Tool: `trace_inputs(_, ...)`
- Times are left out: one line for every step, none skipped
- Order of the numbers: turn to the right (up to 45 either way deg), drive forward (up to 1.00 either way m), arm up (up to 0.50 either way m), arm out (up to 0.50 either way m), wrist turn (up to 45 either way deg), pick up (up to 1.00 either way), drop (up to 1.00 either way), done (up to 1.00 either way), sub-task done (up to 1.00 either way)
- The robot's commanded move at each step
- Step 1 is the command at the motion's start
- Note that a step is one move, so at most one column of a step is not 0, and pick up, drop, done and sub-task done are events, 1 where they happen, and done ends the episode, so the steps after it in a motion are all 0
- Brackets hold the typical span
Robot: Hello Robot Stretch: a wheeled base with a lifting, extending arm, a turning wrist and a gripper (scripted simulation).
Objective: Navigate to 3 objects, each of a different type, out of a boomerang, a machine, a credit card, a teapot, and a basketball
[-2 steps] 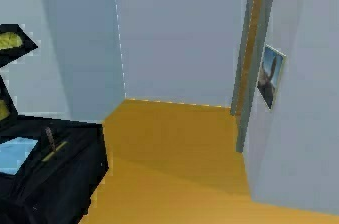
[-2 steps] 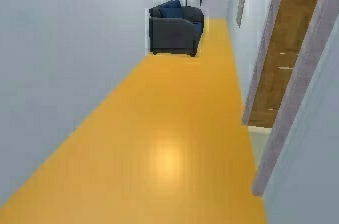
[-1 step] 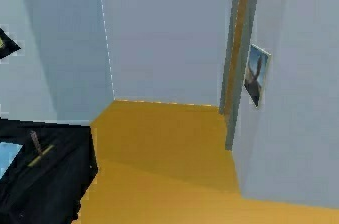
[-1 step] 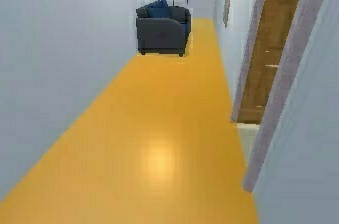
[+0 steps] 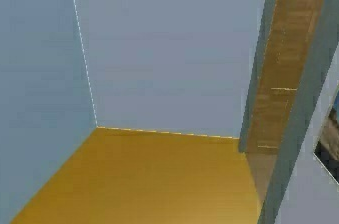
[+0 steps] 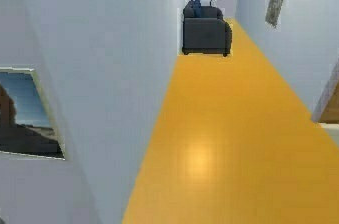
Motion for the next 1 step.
trace_inputs(3.0,0.0,0.0,0.0,0.0,0.0,0.0,0.0,0.0)
